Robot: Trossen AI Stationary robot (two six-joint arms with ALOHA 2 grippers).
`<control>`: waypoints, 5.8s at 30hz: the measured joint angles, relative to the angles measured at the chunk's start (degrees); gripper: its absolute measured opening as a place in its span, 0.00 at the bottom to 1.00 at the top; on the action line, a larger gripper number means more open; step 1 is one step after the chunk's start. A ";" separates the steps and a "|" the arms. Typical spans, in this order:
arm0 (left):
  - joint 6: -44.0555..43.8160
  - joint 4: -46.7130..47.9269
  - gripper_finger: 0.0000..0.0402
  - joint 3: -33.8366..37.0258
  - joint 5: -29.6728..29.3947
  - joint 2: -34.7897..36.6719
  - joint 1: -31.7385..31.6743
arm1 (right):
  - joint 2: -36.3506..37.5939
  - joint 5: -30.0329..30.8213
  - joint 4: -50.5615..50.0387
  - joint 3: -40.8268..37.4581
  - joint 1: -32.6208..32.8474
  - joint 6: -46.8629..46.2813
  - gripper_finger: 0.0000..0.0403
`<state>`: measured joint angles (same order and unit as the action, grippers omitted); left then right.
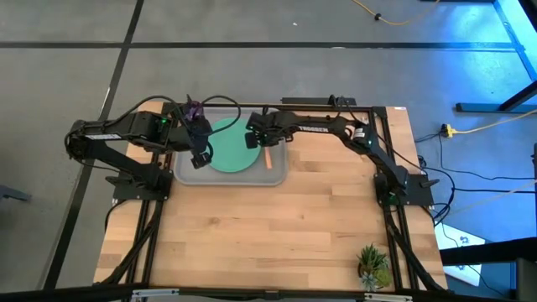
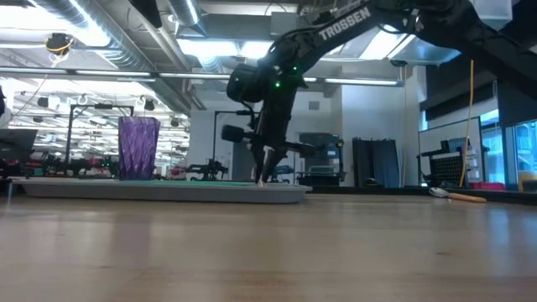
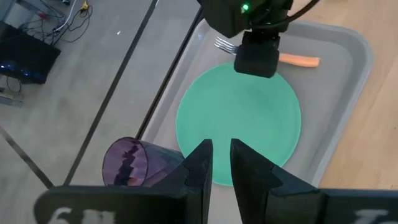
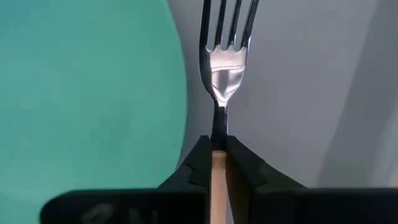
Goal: Pick and place plate/cup/fork/spoon on tray
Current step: Put the light orange fork on the right side of the green plate, then put the orange spoon on the right side of the light orange fork
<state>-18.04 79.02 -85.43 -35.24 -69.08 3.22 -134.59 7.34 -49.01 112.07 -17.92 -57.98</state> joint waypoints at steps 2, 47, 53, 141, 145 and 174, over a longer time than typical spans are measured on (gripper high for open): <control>0.02 0.00 0.13 0.00 0.00 0.00 0.00 | -0.06 0.15 0.02 0.00 -0.29 0.00 0.06; -8.58 2.34 0.13 0.00 1.92 -0.02 0.02 | 6.62 10.03 -40.72 19.63 6.64 6.12 0.17; -10.60 2.69 0.13 0.00 1.95 -0.02 0.00 | 10.72 10.58 -41.13 17.98 7.36 7.55 0.17; -3.82 -6.49 0.13 0.07 -7.06 -12.88 -11.74 | 49.11 18.83 0.92 -74.97 -26.84 -10.80 0.17; -3.79 -6.85 0.13 0.07 -7.05 -13.21 -11.74 | 47.56 17.14 2.43 -74.97 -26.99 -7.56 0.17; -1.22 -7.52 0.13 0.07 -7.28 -13.14 -13.98 | 49.98 11.70 0.24 -68.22 -20.95 -6.25 0.17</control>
<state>-19.27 71.50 -85.36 -42.52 -82.21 -10.75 -84.61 19.04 -48.77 43.85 -38.86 -64.23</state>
